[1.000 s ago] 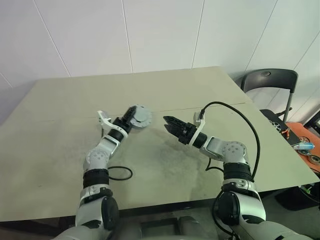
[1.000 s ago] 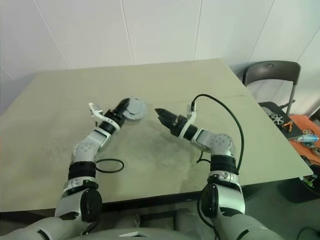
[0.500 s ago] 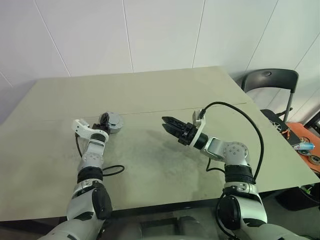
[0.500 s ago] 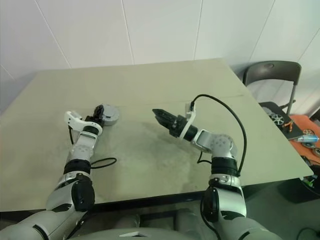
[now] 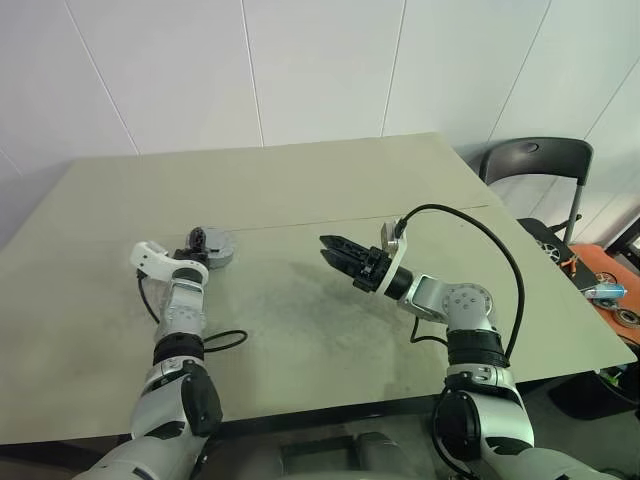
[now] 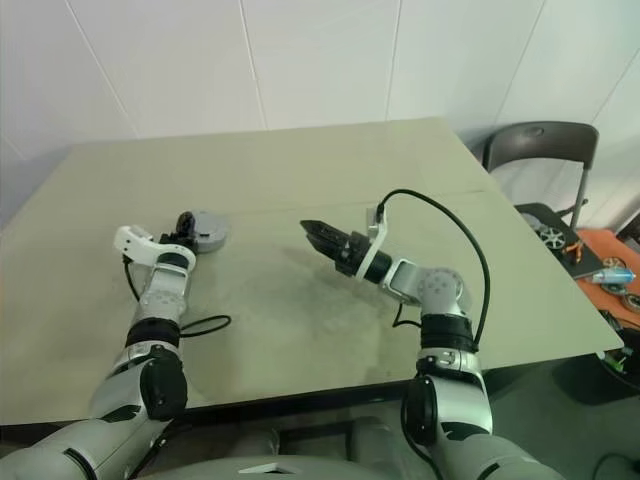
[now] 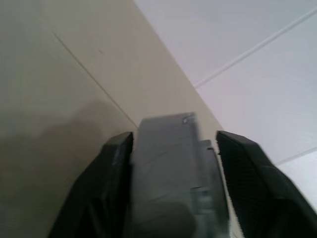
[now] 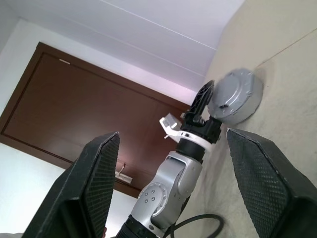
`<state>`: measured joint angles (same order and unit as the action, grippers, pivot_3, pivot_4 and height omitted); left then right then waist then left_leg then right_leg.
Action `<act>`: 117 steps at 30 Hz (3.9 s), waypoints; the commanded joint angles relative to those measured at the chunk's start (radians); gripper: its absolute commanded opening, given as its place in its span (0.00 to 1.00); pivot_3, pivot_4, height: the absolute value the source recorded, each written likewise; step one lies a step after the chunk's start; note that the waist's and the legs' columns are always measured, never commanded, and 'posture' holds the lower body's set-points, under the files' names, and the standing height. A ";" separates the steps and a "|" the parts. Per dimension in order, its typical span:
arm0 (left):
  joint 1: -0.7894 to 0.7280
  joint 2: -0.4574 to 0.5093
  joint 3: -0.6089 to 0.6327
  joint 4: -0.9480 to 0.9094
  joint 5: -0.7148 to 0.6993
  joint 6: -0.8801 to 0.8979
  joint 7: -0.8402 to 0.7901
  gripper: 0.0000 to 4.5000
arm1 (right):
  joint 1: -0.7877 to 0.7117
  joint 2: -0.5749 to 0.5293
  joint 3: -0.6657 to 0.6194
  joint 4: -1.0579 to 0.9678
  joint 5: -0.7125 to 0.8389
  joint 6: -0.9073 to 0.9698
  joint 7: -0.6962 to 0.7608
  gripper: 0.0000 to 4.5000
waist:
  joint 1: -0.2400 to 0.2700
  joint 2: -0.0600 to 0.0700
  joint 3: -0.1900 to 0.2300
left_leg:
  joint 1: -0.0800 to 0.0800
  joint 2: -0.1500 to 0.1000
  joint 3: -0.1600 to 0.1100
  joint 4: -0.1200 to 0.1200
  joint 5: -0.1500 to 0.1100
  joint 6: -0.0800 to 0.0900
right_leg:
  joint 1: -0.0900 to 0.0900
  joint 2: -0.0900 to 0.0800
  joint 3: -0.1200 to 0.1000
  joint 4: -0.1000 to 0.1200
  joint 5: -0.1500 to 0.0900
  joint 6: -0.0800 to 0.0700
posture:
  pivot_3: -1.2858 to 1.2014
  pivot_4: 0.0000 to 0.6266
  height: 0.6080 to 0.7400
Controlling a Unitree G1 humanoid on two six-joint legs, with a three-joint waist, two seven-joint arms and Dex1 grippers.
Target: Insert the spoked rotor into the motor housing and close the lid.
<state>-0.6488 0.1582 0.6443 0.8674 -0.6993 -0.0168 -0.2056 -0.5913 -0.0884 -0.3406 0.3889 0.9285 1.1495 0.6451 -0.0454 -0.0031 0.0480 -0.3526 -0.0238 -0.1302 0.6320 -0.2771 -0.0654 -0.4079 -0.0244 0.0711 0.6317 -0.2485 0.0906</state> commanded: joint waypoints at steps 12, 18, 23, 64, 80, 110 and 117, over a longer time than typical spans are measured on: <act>-0.012 0.094 -0.047 0.041 0.188 -0.247 0.158 1.00 | -0.004 -0.025 0.101 -0.162 -0.050 -0.115 0.055 0.80 | 0.001 -0.001 0.000 | 0.000 -0.001 0.000 0.000 0.000 0.000 | 0.000 -0.001 0.000 0.000 0.000 0.001 | 0.52 0.00 1.00; 0.068 0.078 -0.166 -0.203 0.181 -0.223 -0.120 1.00 | -0.050 -0.056 0.242 -0.198 -0.310 -0.447 0.033 0.80 | 0.002 -0.001 0.000 | 0.000 -0.001 0.000 0.000 0.000 -0.001 | 0.000 -0.001 0.000 0.000 0.001 0.001 | 0.52 0.00 1.00; 0.201 0.112 -0.329 -0.433 0.243 -0.130 -0.298 1.00 | -0.077 -0.124 0.372 -0.054 -0.529 -0.654 0.056 0.80 | 0.002 -0.001 -0.001 | 0.000 -0.001 0.001 0.000 0.001 -0.001 | 0.001 -0.002 0.000 -0.001 0.001 0.000 | 0.52 0.00 1.00; 0.441 0.308 -0.499 -0.891 0.224 0.195 -0.626 1.00 | -0.058 -0.240 0.436 0.036 -0.687 -0.876 0.249 1.00 | 0.001 0.000 0.000 | 0.005 0.000 0.001 0.000 0.001 -0.001 | 0.004 -0.001 0.001 0.000 0.001 -0.001 | 0.52 0.00 1.00; 0.463 0.314 -0.508 -0.921 0.232 0.207 -0.620 1.00 | -0.063 -0.241 0.431 0.057 -0.698 -0.884 0.252 1.00 | 0.001 0.000 0.000 | 0.005 0.000 0.001 0.000 0.001 -0.001 | 0.005 -0.001 0.001 0.000 0.001 -0.001 | 0.52 0.00 1.00; 0.467 0.317 -0.505 -0.851 0.292 0.143 -0.601 1.00 | -0.107 -0.199 0.438 0.146 -0.726 -0.958 0.266 1.00 | 0.001 0.000 0.000 | 0.013 0.000 0.002 -0.001 0.001 -0.001 | 0.012 -0.001 0.001 0.000 0.001 -0.001 | 0.52 0.00 1.00; 0.488 0.305 -0.511 -0.882 0.293 0.147 -0.590 1.00 | -0.081 -0.217 0.442 0.111 -0.724 -0.940 0.281 1.00 | 0.001 0.000 0.000 | 0.013 0.000 0.002 -0.001 0.001 -0.001 | 0.012 -0.001 0.001 0.000 0.001 -0.001 | 0.52 0.00 1.00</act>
<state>-0.1575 0.4631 0.1310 0.0289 -0.4041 0.1432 -0.7999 -0.6639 -0.2966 0.1120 0.5463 0.1991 0.2127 0.9176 -0.0446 -0.0028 0.0481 -0.3395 -0.0241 -0.1284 0.6313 -0.2764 -0.0665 -0.3957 -0.0257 0.0722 0.6314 -0.2478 0.0896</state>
